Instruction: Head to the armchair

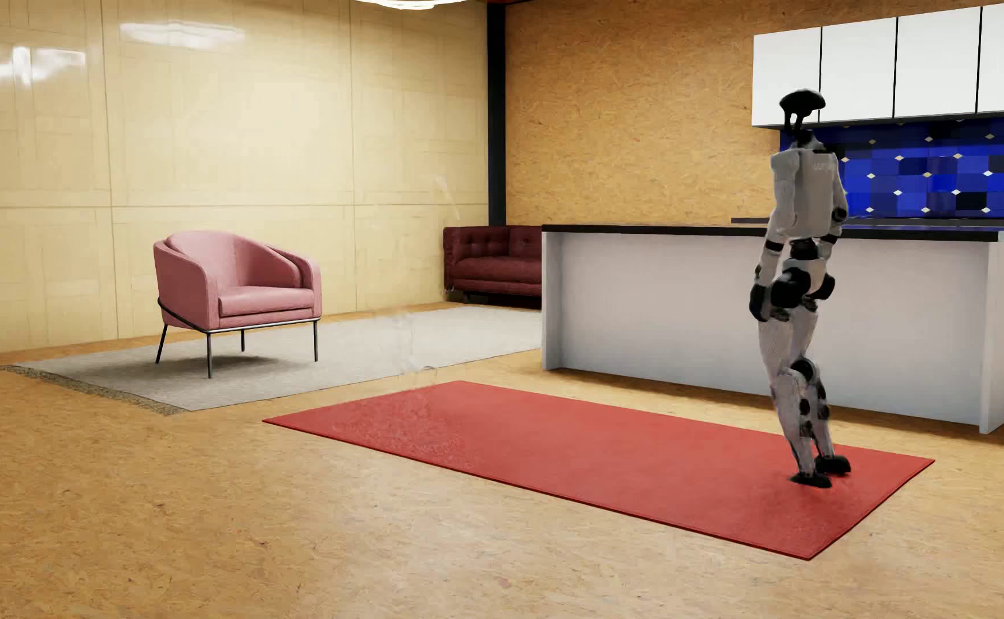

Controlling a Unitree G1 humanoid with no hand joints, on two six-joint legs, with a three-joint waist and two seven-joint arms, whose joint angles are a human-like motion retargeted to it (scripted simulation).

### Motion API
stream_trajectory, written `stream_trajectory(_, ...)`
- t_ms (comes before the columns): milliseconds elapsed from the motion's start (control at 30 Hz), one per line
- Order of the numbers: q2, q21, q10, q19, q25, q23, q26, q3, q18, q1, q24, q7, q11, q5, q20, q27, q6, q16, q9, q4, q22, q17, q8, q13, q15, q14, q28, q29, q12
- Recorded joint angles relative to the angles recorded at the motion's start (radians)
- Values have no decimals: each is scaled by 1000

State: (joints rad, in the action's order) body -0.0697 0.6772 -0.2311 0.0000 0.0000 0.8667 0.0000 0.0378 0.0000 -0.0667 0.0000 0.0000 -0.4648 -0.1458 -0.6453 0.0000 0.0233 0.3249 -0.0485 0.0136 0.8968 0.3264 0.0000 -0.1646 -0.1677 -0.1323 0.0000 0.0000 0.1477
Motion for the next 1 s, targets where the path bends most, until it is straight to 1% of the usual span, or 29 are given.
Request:
stream_trajectory(33, -25, 5, -23, 0, 0, 2, 0, -26, 0, 27, 0, 0, -14, -10, 67, 0, 1, 3, 4, 4, 13, -3, 0, 8, 16, -24, 0, 0, 6)
stream_trajectory(67, -16, 2, 65, 0, 0, -8, 0, 31, 0, -12, 0, 0, -26, -25, 96, 0, 15, -2, 18, 6, 9, 1, 0, -13, 9, -75, 0, 0, 38)
stream_trajectory(100, -22, 5, -266, 0, 0, -17, 0, -5, 0, 41, 0, 0, -36, -18, 74, 0, 3, 5, 2, -2, 5, 5, 0, 0, 21, -201, 0, 0, 34)
stream_trajectory(133, -15, 10, -334, 0, 0, -33, 0, -2, 0, 87, 0, 0, -53, -23, 80, 0, 4, 5, -8, 1, 6, 8, 0, 2, 12, -226, 0, 0, 45)
stream_trajectory(167, 15, -17, -455, 0, 0, -61, 0, 11, 0, 156, 0, 0, -37, -34, 75, 0, 13, 7, -23, 13, -4, 13, 0, 0, -42, -217, 0, 0, 55)
stream_trajectory(200, 62, 25, -574, 0, 0, -64, 0, 14, 0, 199, 0, 0, -44, -46, 96, 0, 27, -7, -57, 28, 21, 28, 0, 18, -67, -190, 0, 0, 65)
stream_trajectory(233, 88, 35, -688, 0, 0, -71, 0, 37, 0, 269, 0, 0, -43, -32, 84, 0, 25, -14, -76, 28, 21, 38, 0, 38, -84, -178, 0, 0, 67)
stream_trajectory(267, 113, 24, -706, 0, 0, -68, 0, 96, 0, 310, 0, 0, -30, -18, 89, 0, 19, -15, -64, 31, 13, 32, 0, 44, -115, -174, 0, 0, 95)
stream_trajectory(300, 117, 17, -689, 0, 0, -60, 0, 137, 0, 387, 0, 0, -14, -5, 79, 0, 0, -8, -55, 31, 17, 25, 0, 70, -142, -168, 0, 0, 102)
stream_trajectory(333, 180, 14, -618, 0, 0, -78, 0, 158, 0, 410, 0, 0, 19, -2, 67, 0, 2, -4, -67, 38, 21, 26, 0, 78, -174, -151, 0, 0, 124)
stream_trajectory(400, 257, -6, -510, 0, 0, -104, 0, 194, 0, 512, 0, 0, 58, 17, 84, 0, -6, 3, -64, 45, 39, 29, 0, 105, -267, -37, 0, 0, 147)
stream_trajectory(433, 298, -24, -459, 0, 0, -100, 0, 204, 0, 552, 0, 0, 62, 22, 101, 0, -7, 2, -71, 47, 70, 25, 0, 126, -311, 4, 0, 0, 150)
stream_trajectory(467, 335, -31, -417, 0, 0, -117, 0, 224, 0, 583, 0, 0, 66, 23, 89, 0, -5, 0, -73, 54, 91, 34, 0, 134, -341, 35, 0, 0, 147)
stream_trajectory(500, 360, -38, -388, 0, 0, -104, 0, 248, 0, 610, 0, 0, 65, 32, 99, 0, -8, 1, -77, 58, 103, 31, 0, 150, -356, 42, 0, 0, 148)
stream_trajectory(533, 395, -32, -392, 0, 0, -107, 0, 260, 0, 625, 0, 0, 65, 37, 99, 0, -5, 1, -81, 62, 108, 38, 0, 152, -355, 25, 0, 0, 152)
stream_trajectory(567, 425, -39, -440, 0, 0, -89, 0, 282, 0, 639, 0, 0, 67, 51, 96, 0, -8, 4, -80, 62, 107, 30, 0, 145, -335, 33, 0, 0, 159)
stream_trajectory(600, 435, 5, -526, 0, 0, -73, 0, 309, 0, 661, 0, 0, 41, 71, 84, 0, -21, 13, -78, 58, 108, 35, 0, 142, -290, 31, 0, 0, 156)
stream_trajectory(633, 430, 5, -590, 0, 0, -34, 0, 321, 0, 668, 0, 0, -6, 104, 58, 0, -48, 14, -75, 39, 128, 17, 0, 123, -199, 6, 0, 0, 145)
stream_trajectory(667, 435, 1, -640, 0, 0, -49, 0, 316, 0, 626, 0, 0, -96, 116, 72, 0, -52, 20, -79, 23, 127, 17, 0, 77, -67, -33, 0, 0, 141)
stream_trajectory(700, 370, -1, -656, 0, 0, -28, 0, 300, 0, 591, 0, 0, -235, 129, 93, 0, -46, 9, -60, 12, 126, 7, 0, 40, 100, -80, 0, 0, 138)
stream_trajectory(733, 292, 42, -648, 0, 0, -19, 0, 244, 0, 536, 0, 0, -416, 133, 116, 0, -46, 3, -71, -18, 122, 15, 0, 28, 226, -115, 0, 0, 126)
stream_trajectory(767, 156, 32, -643, 0, 0, -36, 0, 212, 0, 498, 0, 0, -648, 136, 124, 0, -40, -7, -67, -33, 92, 24, 0, 1, 239, -157, 0, 0, 109)
stream_trajectory(800, 59, 75, -603, 0, 0, -2, 0, 176, 0, 404, 0, 0, -808, 129, 121, 0, -28, -3, -78, -38, 63, 26, 0, -7, 222, -178, 0, 0, 98)
stream_trajectory(833, -44, 24, -550, 0, 0, 7, 0, 95, 0, 323, 0, 0, -878, 101, 140, 0, -7, -7, -90, -38, 20, 18, 0, -32, 219, -180, 0, 0, 82)
stream_trajectory(867, -146, 3, -490, 0, 0, -12, 0, 30, 0, 243, 0, 0, -851, 88, 132, 0, 10, -1, -90, -36, -24, 29, 0, -64, 223, -186, 0, 0, 63)
stream_trajectory(900, -211, -6, -418, 0, 0, 3, 0, -31, 0, 135, 0, 0, -721, 68, 159, 0, 28, 0, -94, -25, -54, 30, 0, -84, 285, -193, 0, 0, 59)
stream_trajectory(933, -251, 51, -351, 0, 0, 16, 0, -78, 0, 32, 0, 0, -532, 53, 167, 0, 40, 13, -104, -14, -108, 44, 0, -93, 387, -199, 0, 0, 52)
stream_trajectory(967, -302, 50, -321, 0, 0, 13, 0, -123, 0, -33, 0, 0, -346, 57, 183, 0, 49, 20, -100, -3, -136, 50, 0, -109, 440, -223, 0, 0, 36)
stream_trajectory(1000, -337, 46, -288, 0, 0, 5, 0, -158, 0, -96, 0, 0, -168, 60, 186, 0, 50, 31, -91, 0, -164, 56, 0, -129, 375, -263, 0, 0, 16)
